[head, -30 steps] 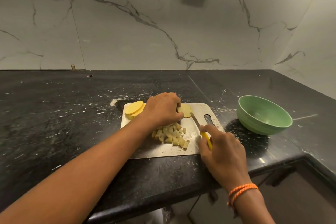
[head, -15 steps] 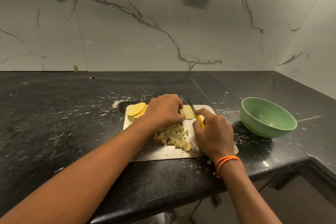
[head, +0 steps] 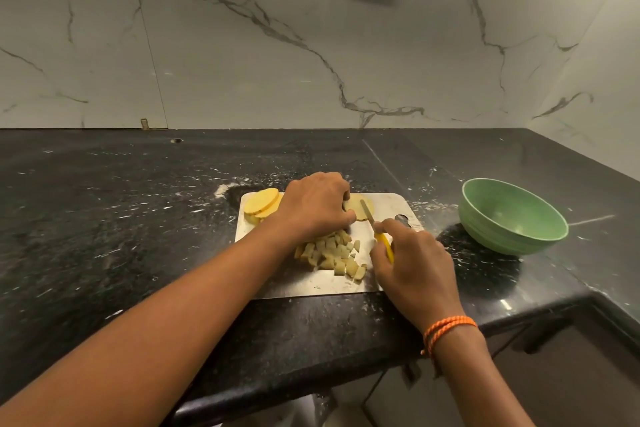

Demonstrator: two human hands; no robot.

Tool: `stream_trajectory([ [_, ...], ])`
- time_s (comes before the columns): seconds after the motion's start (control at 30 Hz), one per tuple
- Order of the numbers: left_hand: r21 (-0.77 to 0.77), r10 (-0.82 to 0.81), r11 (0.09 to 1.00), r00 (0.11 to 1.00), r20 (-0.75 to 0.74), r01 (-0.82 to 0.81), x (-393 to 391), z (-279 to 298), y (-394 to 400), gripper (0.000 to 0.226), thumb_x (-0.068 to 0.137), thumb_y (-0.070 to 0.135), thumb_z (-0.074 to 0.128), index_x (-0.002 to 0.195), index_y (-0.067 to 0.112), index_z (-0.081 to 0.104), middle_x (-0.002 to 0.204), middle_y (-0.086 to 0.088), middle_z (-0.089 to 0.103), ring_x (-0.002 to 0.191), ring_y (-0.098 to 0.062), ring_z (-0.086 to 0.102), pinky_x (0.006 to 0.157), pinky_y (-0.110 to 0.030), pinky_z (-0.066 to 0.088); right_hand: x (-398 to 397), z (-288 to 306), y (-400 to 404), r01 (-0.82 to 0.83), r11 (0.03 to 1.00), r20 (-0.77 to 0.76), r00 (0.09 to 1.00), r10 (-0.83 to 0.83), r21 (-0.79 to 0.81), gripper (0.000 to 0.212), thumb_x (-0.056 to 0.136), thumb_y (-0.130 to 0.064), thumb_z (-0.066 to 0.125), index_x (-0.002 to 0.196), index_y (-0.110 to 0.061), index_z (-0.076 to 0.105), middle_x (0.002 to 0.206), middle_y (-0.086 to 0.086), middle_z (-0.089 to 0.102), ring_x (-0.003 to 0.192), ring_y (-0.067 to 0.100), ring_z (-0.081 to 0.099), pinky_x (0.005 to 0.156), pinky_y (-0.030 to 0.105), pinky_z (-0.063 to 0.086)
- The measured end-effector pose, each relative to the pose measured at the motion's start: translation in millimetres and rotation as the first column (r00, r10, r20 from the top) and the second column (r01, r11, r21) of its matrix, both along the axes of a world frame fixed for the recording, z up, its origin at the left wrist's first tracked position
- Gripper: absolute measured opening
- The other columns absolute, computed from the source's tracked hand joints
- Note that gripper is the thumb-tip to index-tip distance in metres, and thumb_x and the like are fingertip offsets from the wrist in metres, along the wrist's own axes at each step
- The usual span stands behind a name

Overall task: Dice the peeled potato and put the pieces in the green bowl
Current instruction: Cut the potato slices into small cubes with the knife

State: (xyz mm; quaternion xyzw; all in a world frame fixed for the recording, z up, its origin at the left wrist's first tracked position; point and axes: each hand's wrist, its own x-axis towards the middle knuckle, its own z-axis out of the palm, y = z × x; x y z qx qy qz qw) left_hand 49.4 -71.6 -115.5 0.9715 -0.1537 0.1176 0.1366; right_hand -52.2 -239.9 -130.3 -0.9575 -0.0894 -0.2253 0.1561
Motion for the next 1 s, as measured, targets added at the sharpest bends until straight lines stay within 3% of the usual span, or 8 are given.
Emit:
stream_trajectory([
  [0.07, -0.001, 0.004, 1.000, 1.000, -0.003, -0.004, 0, 0, 0, 0.034, 0.092, 0.053, 0.071, 0.116, 0.029, 0.071, 0.118, 0.009, 0.068, 0.103, -0.015, 0.062, 0.079, -0.035, 0.053, -11, 0, -4, -0.002, 1.000, 0.005, 1.000, 0.002, -0.004, 0.026, 0.093, -0.031, 0.060, 0.118, -0.026, 0.067, 0.075, 0.003, 0.067, 0.071, 0.026, 0.062, 0.057, 0.034, 0.041],
  [0.33, -0.003, -0.006, 1.000, 1.000, -0.004, 0.006, -1, 2, 1, 0.033, 0.094, 0.051, 0.070, 0.118, 0.030, 0.072, 0.122, 0.010, 0.067, 0.108, -0.015, 0.061, 0.076, -0.033, 0.042, -26, -5, -20, 0.025, 0.996, -0.019, 1.000, -0.024, 0.082, 0.029, 0.092, -0.035, 0.062, 0.121, -0.032, 0.063, 0.062, -0.008, 0.051, 0.060, 0.022, 0.057, 0.057, 0.038, 0.050],
  [0.53, -0.018, 0.004, 1.000, 1.000, -0.013, -0.005, -1, 2, 2, 0.033, 0.093, 0.052, 0.071, 0.118, 0.031, 0.073, 0.124, 0.011, 0.068, 0.108, -0.016, 0.063, 0.078, -0.034, 0.047, 3, 0, -1, 0.030, 0.998, 0.006, 1.000, -0.030, 0.061, 0.024, 0.092, -0.031, 0.059, 0.115, -0.026, 0.066, 0.066, 0.000, 0.061, 0.064, 0.024, 0.059, 0.059, 0.038, 0.052],
  [0.8, -0.034, 0.015, 0.999, 1.000, -0.025, -0.015, 2, 1, 2, 0.034, 0.091, 0.055, 0.071, 0.117, 0.033, 0.072, 0.125, 0.011, 0.068, 0.110, -0.016, 0.063, 0.085, -0.037, 0.055, 36, -1, 7, 0.040, 0.995, 0.058, 0.997, -0.045, 0.096, 0.025, 0.091, -0.027, 0.057, 0.113, -0.022, 0.068, 0.065, 0.004, 0.061, 0.063, 0.027, 0.058, 0.057, 0.038, 0.050],
  [1.0, -0.031, 0.014, 0.999, 1.000, -0.012, -0.015, 1, 1, 2, 0.034, 0.093, 0.053, 0.069, 0.118, 0.031, 0.073, 0.125, 0.010, 0.069, 0.110, -0.016, 0.063, 0.077, -0.033, 0.046, 36, -4, 7, -0.003, 0.999, 0.029, 1.000, 0.001, 0.050, 0.030, 0.092, -0.030, 0.056, 0.119, -0.025, 0.067, 0.069, 0.005, 0.064, 0.065, 0.027, 0.059, 0.055, 0.035, 0.044],
])
